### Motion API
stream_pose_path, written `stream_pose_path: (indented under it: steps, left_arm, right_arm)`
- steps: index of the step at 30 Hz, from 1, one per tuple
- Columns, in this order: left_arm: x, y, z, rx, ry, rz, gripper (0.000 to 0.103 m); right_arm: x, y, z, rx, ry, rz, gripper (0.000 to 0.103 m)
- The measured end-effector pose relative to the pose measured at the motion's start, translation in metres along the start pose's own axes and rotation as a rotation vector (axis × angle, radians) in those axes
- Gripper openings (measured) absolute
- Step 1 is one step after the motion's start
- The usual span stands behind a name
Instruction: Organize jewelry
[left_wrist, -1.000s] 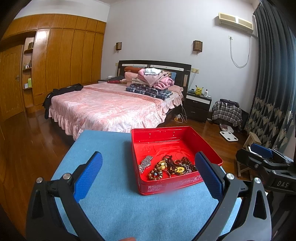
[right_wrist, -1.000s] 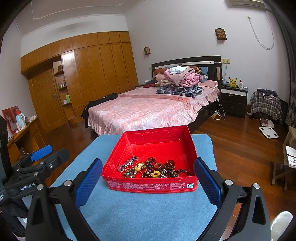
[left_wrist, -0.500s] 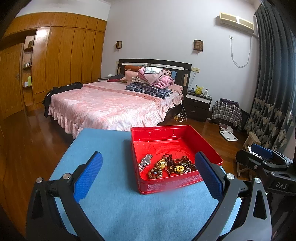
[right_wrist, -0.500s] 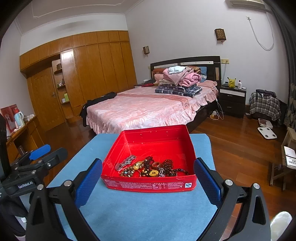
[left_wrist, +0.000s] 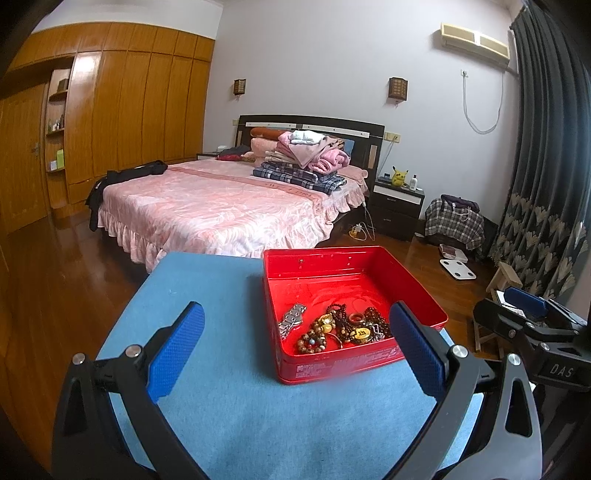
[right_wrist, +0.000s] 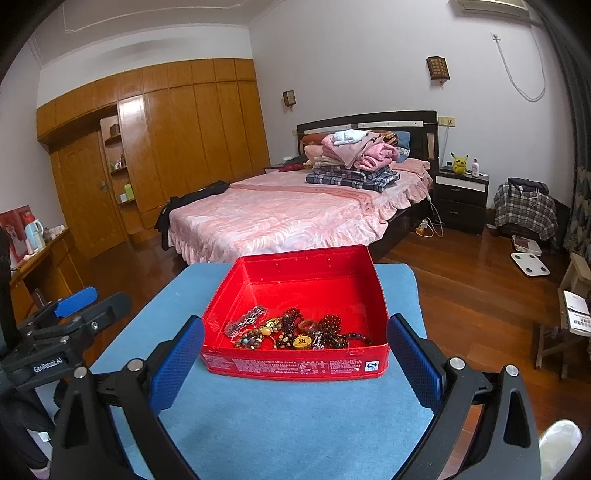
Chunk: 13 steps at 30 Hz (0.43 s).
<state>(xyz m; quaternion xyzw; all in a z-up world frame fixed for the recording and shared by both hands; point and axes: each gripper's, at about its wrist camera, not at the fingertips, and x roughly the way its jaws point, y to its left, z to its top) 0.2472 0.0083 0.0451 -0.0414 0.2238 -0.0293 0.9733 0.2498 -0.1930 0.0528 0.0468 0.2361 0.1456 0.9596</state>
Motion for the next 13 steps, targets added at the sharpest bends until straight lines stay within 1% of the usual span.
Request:
stream_pose_path:
  steps: [13]
  left_arm:
    - [0.0004, 0.0014, -0.0008, -0.008, 0.016, -0.002, 0.097]
  right_arm:
    - [0.0017, 0.0006, 0.001, 0.0, 0.003, -0.004, 0.097]
